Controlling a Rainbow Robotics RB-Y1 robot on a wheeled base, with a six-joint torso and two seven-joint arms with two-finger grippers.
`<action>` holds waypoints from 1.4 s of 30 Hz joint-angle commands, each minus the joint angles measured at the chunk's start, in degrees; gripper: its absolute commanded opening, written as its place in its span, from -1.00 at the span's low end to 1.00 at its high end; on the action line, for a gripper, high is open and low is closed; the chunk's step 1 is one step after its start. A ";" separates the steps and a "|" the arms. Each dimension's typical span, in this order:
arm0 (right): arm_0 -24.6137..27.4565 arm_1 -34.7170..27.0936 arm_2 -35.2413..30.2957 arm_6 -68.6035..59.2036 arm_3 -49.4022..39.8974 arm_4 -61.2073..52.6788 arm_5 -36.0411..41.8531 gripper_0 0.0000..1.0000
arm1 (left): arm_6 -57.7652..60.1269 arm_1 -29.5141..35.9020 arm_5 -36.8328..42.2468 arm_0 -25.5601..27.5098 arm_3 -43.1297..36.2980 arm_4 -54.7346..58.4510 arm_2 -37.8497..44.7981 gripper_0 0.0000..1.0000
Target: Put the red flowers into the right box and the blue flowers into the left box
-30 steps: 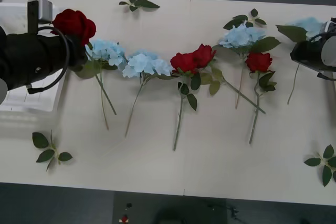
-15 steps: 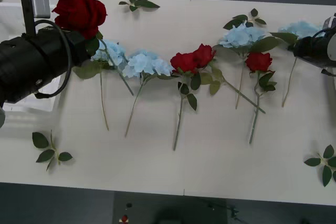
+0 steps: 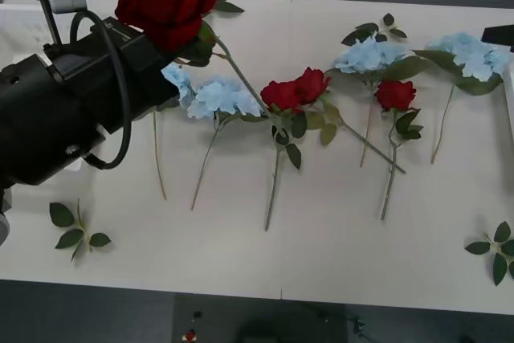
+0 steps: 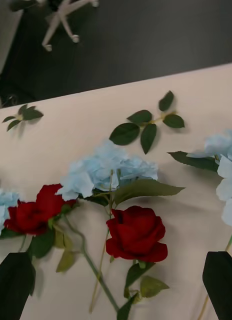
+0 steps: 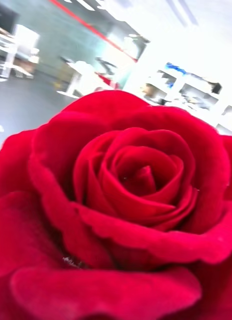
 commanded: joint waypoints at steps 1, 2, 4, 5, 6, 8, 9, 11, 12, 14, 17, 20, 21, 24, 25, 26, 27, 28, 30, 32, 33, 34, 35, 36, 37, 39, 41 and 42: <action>5.11 -2.03 -3.25 18.49 -1.43 -10.56 6.64 1.00 | -1.76 2.10 -0.52 -2.40 -5.19 1.01 -0.78 -1.00; 6.17 -2.03 -4.13 24.20 -1.43 -13.20 8.66 1.00 | -1.76 1.75 -1.05 -2.66 -5.54 1.09 -1.22 -1.00; 7.49 -2.03 -5.18 33.16 -1.43 -17.24 11.21 1.00 | -1.85 0.52 -1.58 -2.75 -5.89 1.09 -1.57 -1.00; 8.02 -2.03 -5.27 37.91 -1.43 -19.61 12.88 1.00 | -1.76 -0.63 -1.58 -2.84 -6.07 1.09 -1.57 -1.00; 8.19 -2.03 -5.27 39.84 -1.43 -20.85 13.76 1.00 | -1.76 -1.24 -1.58 -2.92 -6.07 1.09 -1.57 -1.00; 8.81 -2.03 -5.18 40.24 -1.60 -24.98 16.74 1.00 | -1.76 -3.62 -1.49 -3.80 -5.89 1.09 -1.92 -1.00; 8.89 -1.86 -4.92 40.24 -1.60 -26.73 17.80 1.00 | -1.76 -4.49 -1.49 -4.51 -5.63 1.09 -2.36 -1.00; 8.89 -1.86 -3.86 40.24 -2.22 -31.22 20.08 1.00 | -1.85 -6.43 -1.49 -6.53 -4.31 1.09 -3.86 -1.00; 8.89 -1.86 -3.16 40.24 -2.66 -33.24 20.43 1.00 | -1.85 -7.22 -1.49 -7.49 -3.70 0.92 -4.56 -1.00; 8.98 -1.86 -0.87 40.24 -5.12 -38.78 20.26 1.00 | -2.11 -9.15 -1.49 -10.13 -1.32 0.39 -6.67 -1.00; 9.25 -1.86 0.71 40.24 -8.46 -43.96 19.12 1.00 | -2.64 -10.65 -1.49 -12.77 1.58 -0.14 -8.87 -1.00; 9.51 -1.42 0.79 40.24 -11.97 -46.25 17.89 1.00 | -3.34 -11.26 -1.49 -14.61 4.21 -0.66 -10.62 -1.00; 9.51 -0.98 0.71 40.24 -13.12 -46.86 17.36 1.00 | -3.61 -11.53 -1.49 -15.32 5.01 -0.84 -11.33 -1.00; 9.33 0.96 0.79 40.24 -15.84 -47.48 15.51 1.00 | -3.96 -12.14 -1.49 -17.25 6.85 -1.02 -12.65 -1.00; 9.42 1.40 0.79 40.24 -16.54 -47.48 15.16 1.00 | -3.96 -12.23 -1.49 -17.60 7.29 -0.93 -12.91 -1.00; 9.42 2.36 0.79 40.24 -17.78 -47.30 14.37 1.00 | -4.05 -12.49 -1.49 -18.30 8.17 -1.02 -13.35 -1.00; 9.42 2.98 0.79 40.24 -18.74 -47.04 13.67 1.00 | -4.13 -12.76 -1.49 -18.74 8.78 -1.02 -13.52 -1.00; 9.42 3.77 0.79 40.24 -19.80 -46.42 13.23 1.00 | -4.22 -13.11 -1.49 -19.36 9.49 -1.02 -13.79 -1.00; 9.25 4.82 0.71 40.24 -21.20 -44.75 12.96 1.00 | -4.40 -13.99 -1.49 -20.33 10.63 -1.02 -14.23 -1.00; 8.98 5.79 0.79 40.24 -22.26 -42.82 13.05 1.00 | -4.57 -14.87 -1.49 -21.12 11.60 -1.02 -14.49 -1.00; 8.98 6.14 0.79 40.24 -22.52 -42.29 13.05 1.00 | -4.66 -14.95 -1.49 -21.29 11.86 -1.02 -14.49 -1.00; 8.81 6.67 0.79 40.24 -22.96 -41.15 13.05 1.00 | -4.66 -15.30 -1.49 -21.82 12.30 -1.02 -14.58 -1.00; 8.54 7.20 0.97 40.24 -23.31 -40.18 13.05 1.00 | -4.75 -15.57 -1.49 -22.17 12.48 -1.02 -14.58 -1.00; 8.37 7.81 0.97 40.24 -23.58 -39.04 13.05 1.00 | -4.75 -15.92 -1.49 -22.61 12.65 -0.93 -14.58 -1.00; 8.19 8.34 0.97 40.24 -23.84 -38.07 13.05 1.00 | -4.75 -16.10 -1.49 -22.96 12.65 -0.93 -14.58 -1.00; 7.75 9.39 1.06 40.24 -24.10 -36.14 13.05 1.00 | -4.75 -16.45 -1.58 -23.23 12.65 -1.02 -14.49 -1.00; 7.22 10.10 1.41 40.24 -24.10 -34.73 12.96 1.00 | -4.84 -16.62 -1.49 -23.23 12.30 -1.02 -14.14 -1.00; 6.87 10.54 1.67 40.24 -24.10 -33.94 12.88 1.00 | -4.84 -16.71 -1.58 -23.23 12.21 -1.02 -14.14 -1.00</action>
